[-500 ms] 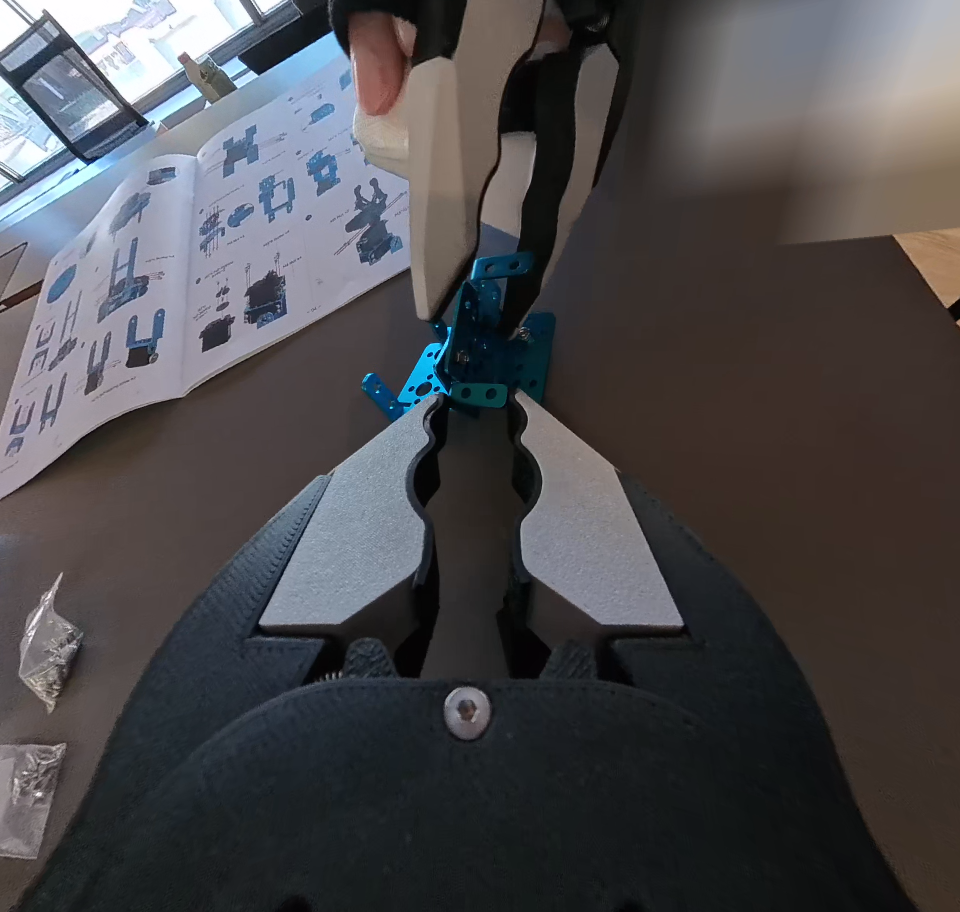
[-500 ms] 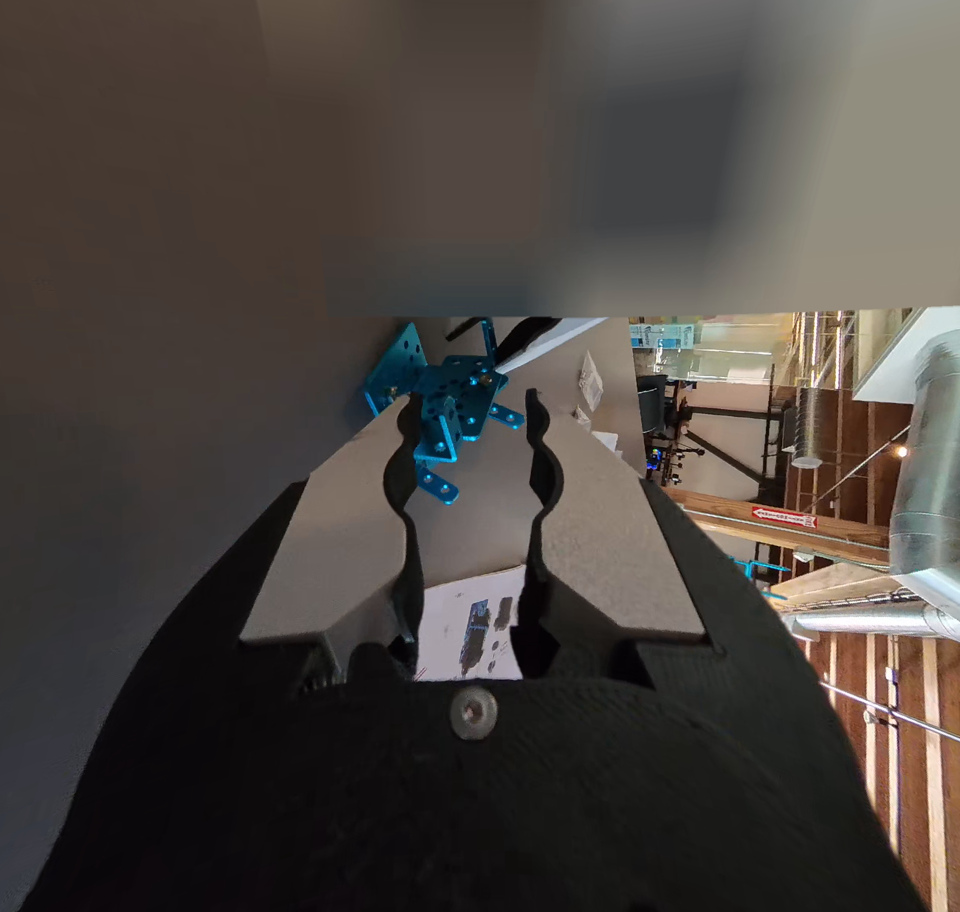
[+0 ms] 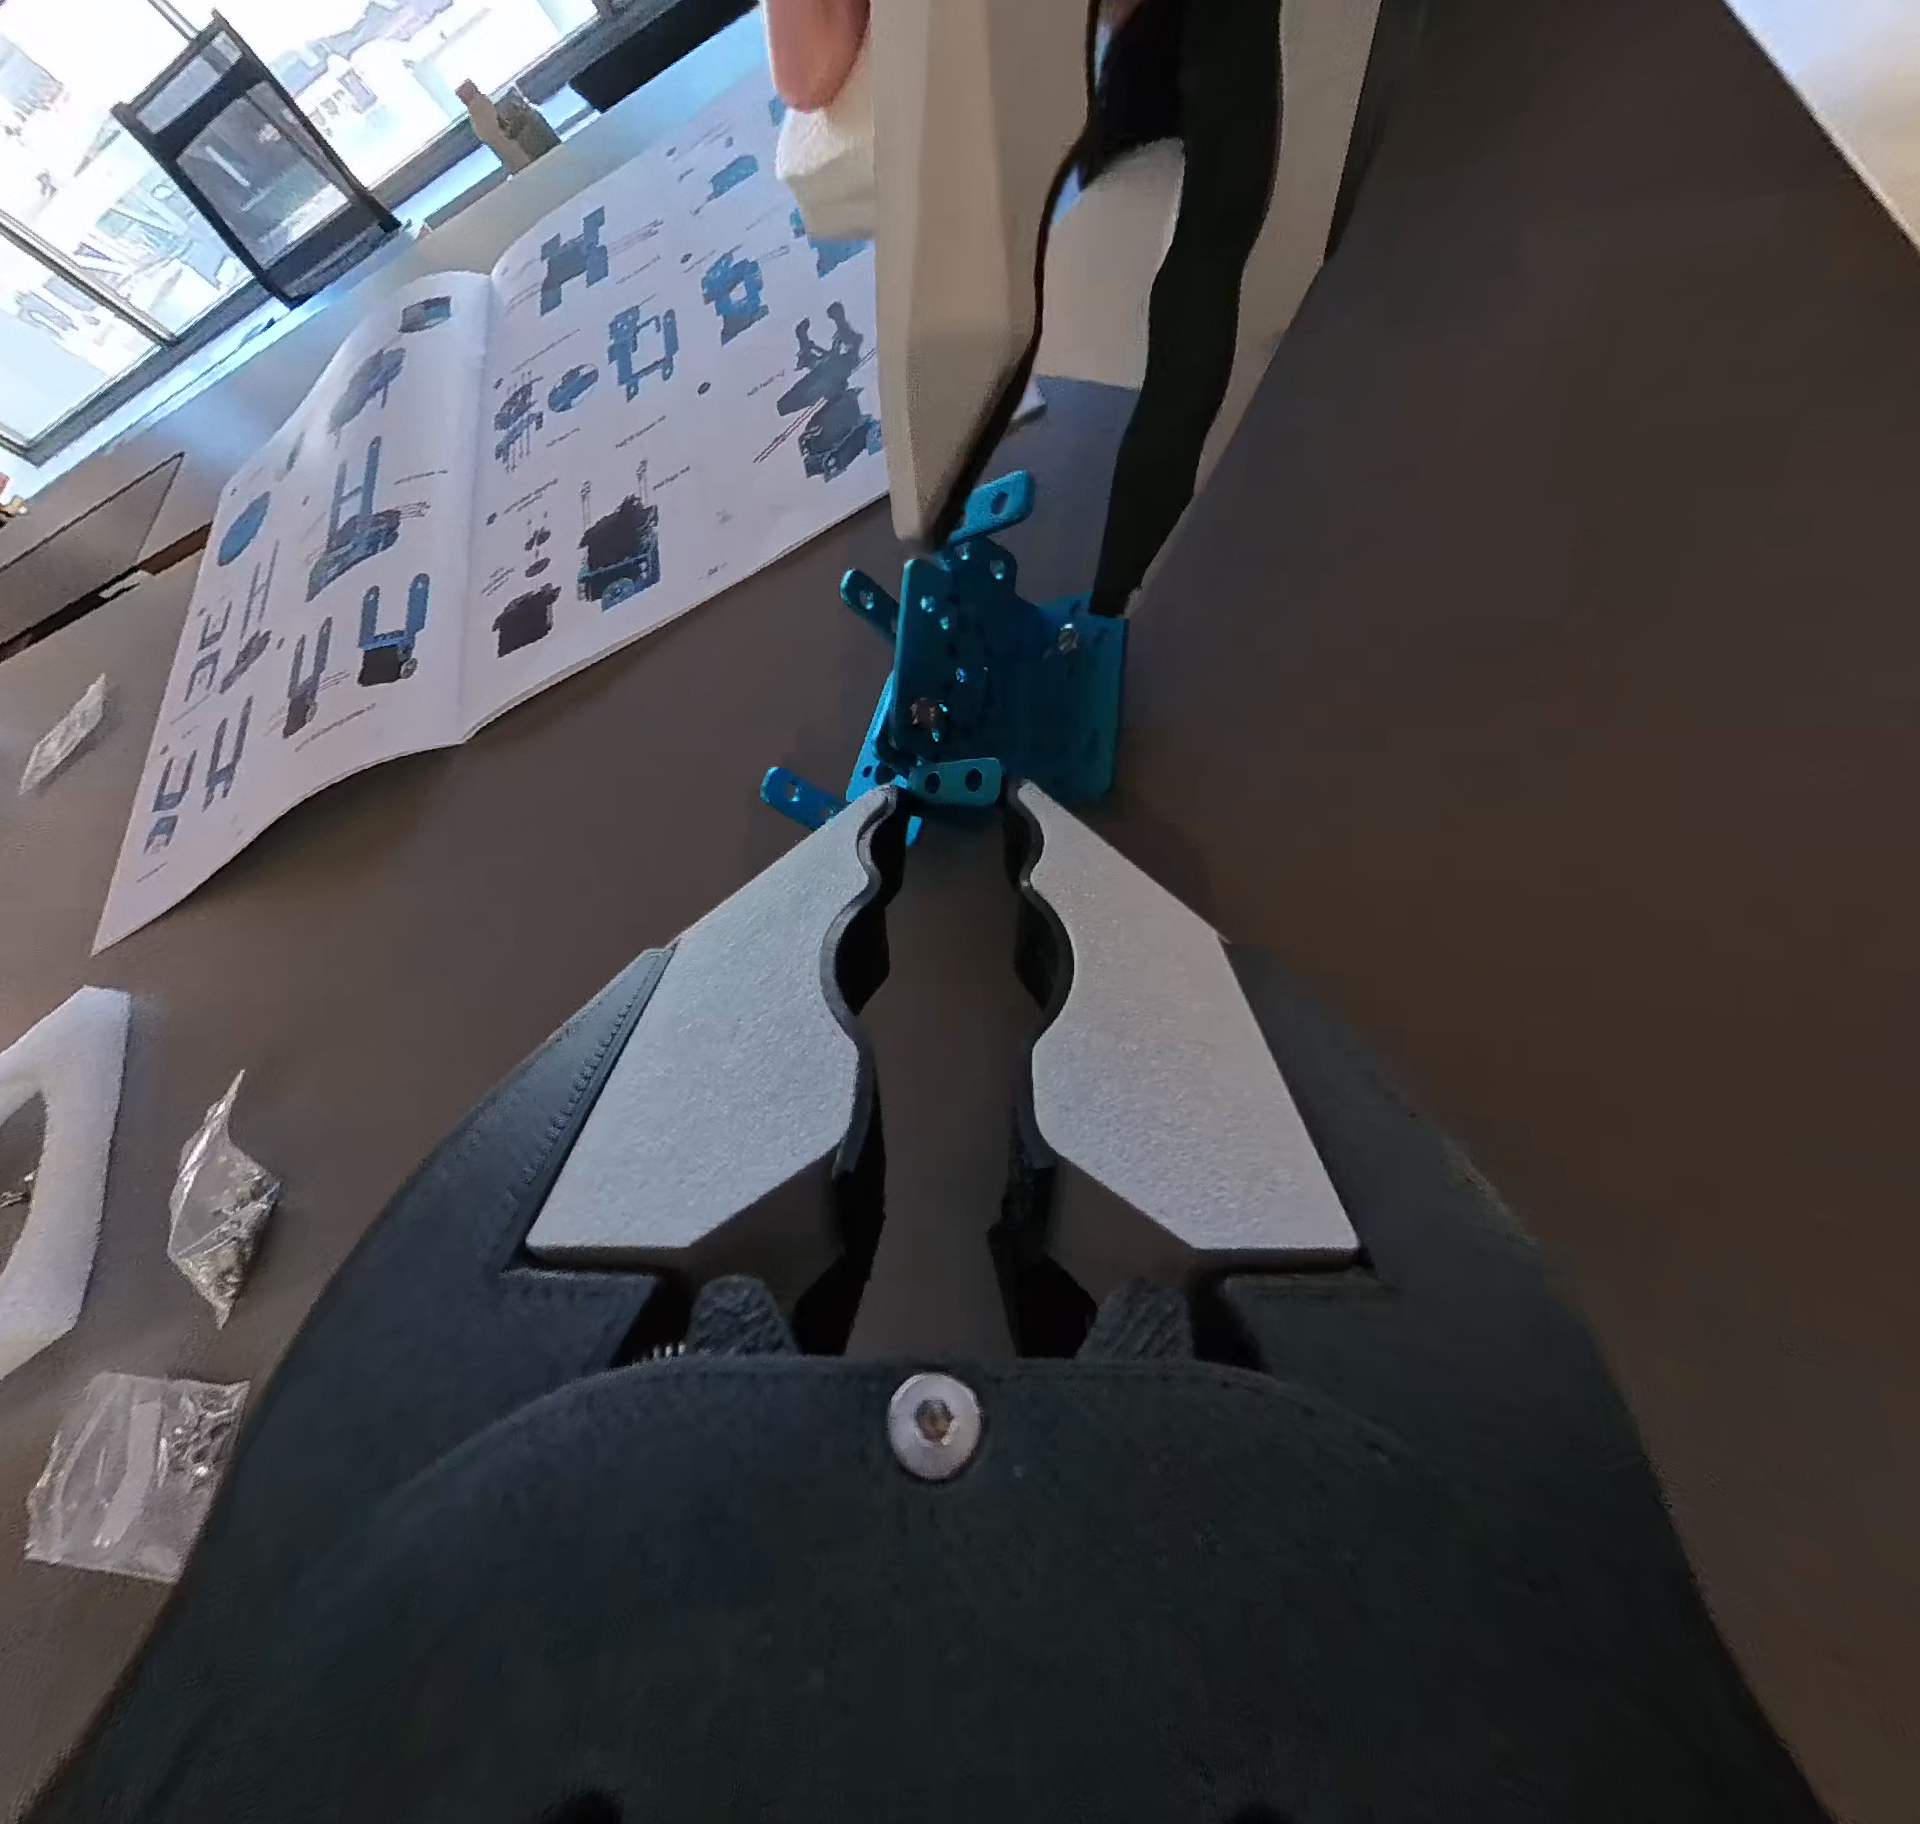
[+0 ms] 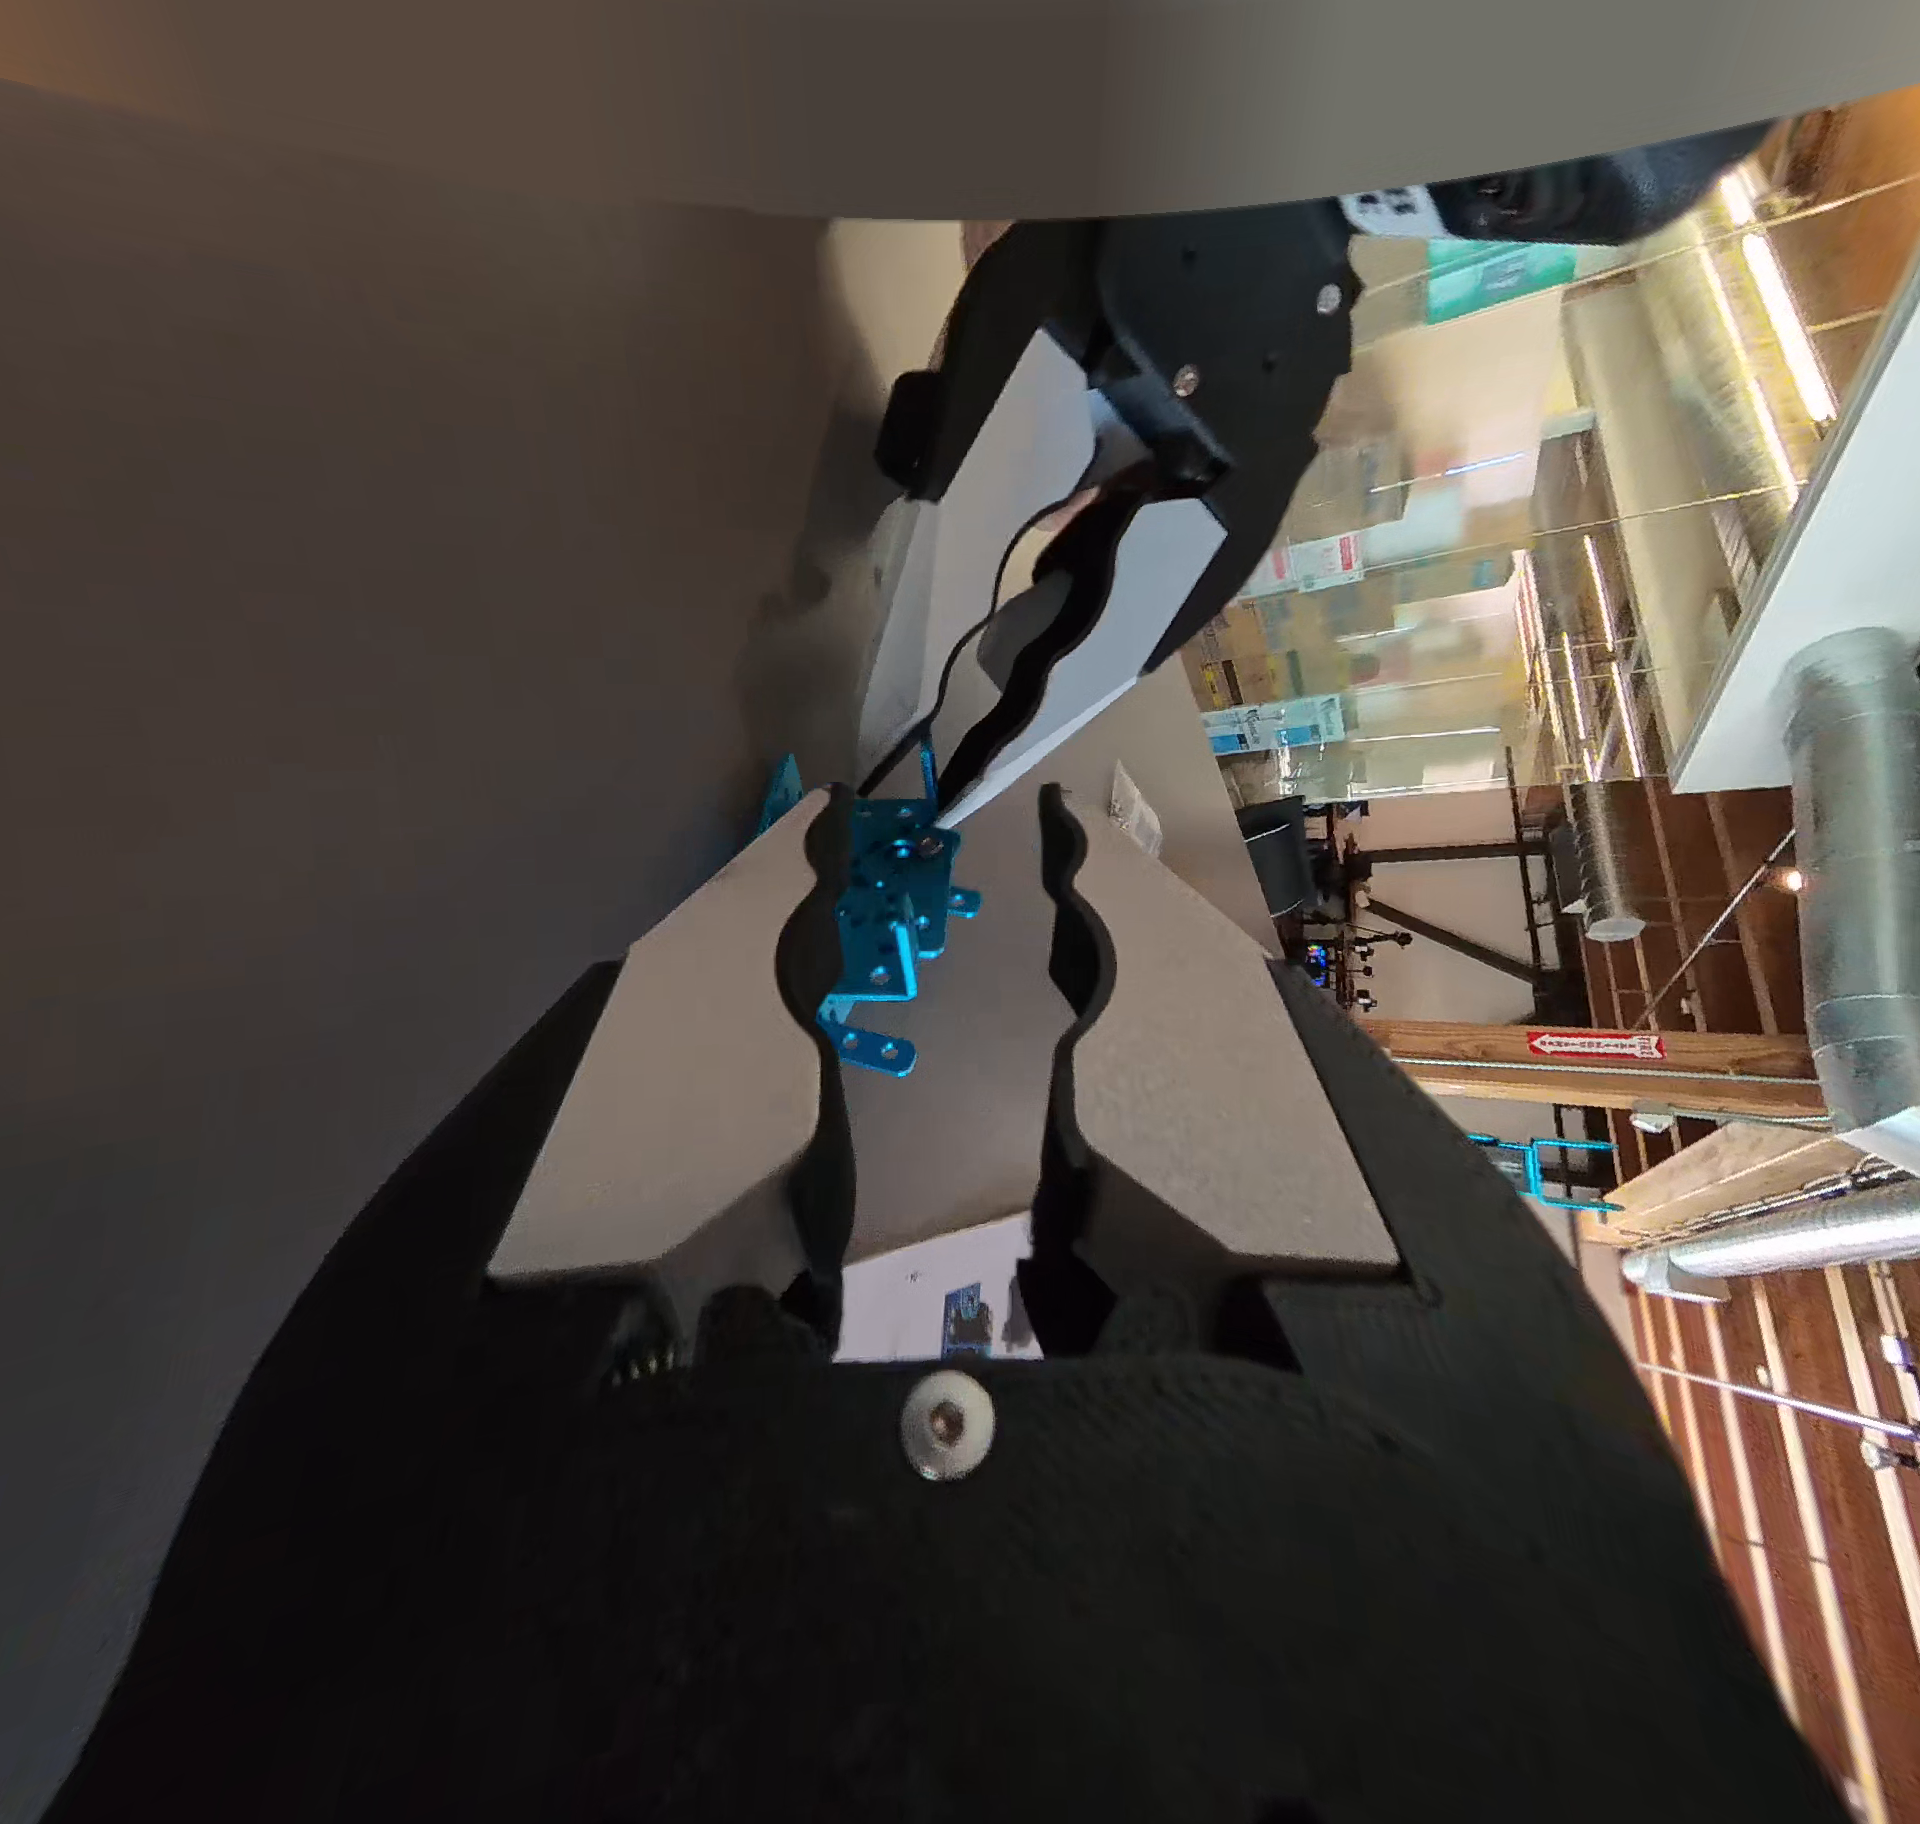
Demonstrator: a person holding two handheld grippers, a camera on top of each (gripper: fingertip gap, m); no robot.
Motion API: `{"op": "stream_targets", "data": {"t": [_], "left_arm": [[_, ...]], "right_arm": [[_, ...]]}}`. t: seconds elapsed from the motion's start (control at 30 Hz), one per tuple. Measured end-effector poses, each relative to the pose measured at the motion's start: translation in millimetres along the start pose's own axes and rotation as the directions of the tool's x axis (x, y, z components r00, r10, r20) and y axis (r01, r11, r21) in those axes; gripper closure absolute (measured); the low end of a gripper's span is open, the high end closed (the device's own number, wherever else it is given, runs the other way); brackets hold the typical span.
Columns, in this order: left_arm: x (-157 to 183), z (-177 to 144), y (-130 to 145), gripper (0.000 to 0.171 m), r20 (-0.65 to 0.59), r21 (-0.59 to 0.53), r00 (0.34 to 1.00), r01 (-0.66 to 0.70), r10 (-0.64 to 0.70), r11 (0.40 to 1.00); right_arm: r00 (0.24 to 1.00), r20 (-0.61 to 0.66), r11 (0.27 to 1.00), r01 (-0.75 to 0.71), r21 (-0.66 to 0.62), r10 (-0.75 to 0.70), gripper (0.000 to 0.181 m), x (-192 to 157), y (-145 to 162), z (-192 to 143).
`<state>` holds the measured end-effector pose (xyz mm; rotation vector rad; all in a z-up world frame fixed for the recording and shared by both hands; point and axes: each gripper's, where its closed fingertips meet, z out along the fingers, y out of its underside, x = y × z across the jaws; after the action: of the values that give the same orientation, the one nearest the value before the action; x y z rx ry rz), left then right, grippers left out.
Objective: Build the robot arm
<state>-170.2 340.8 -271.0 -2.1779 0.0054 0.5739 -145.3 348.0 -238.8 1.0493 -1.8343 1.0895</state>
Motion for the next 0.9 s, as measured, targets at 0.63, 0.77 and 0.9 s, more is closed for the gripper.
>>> {"op": "stream_targets", "data": {"t": [0.63,0.77,0.9], "left_arm": [[-5.2,2.8,-3.7,0.142,0.034,0.019,0.998,0.058,-0.058,0.998],[-2.8,3.9,4.0,0.142,0.046,-0.025,0.999,0.005,-0.003,1.000],[-2.9,5.0,3.9,0.141,0.041,-0.028,0.999,0.014,-0.013,1.000]], "right_arm": [[0.944,0.107,0.950,-0.310,-0.026,0.311,0.145,-8.2,29.2,11.9],[0.953,0.031,0.952,-0.302,0.043,0.301,0.148,5.6,22.4,4.9],[0.948,0.063,0.946,-0.315,0.082,0.310,0.148,-0.9,15.2,1.9]]}}
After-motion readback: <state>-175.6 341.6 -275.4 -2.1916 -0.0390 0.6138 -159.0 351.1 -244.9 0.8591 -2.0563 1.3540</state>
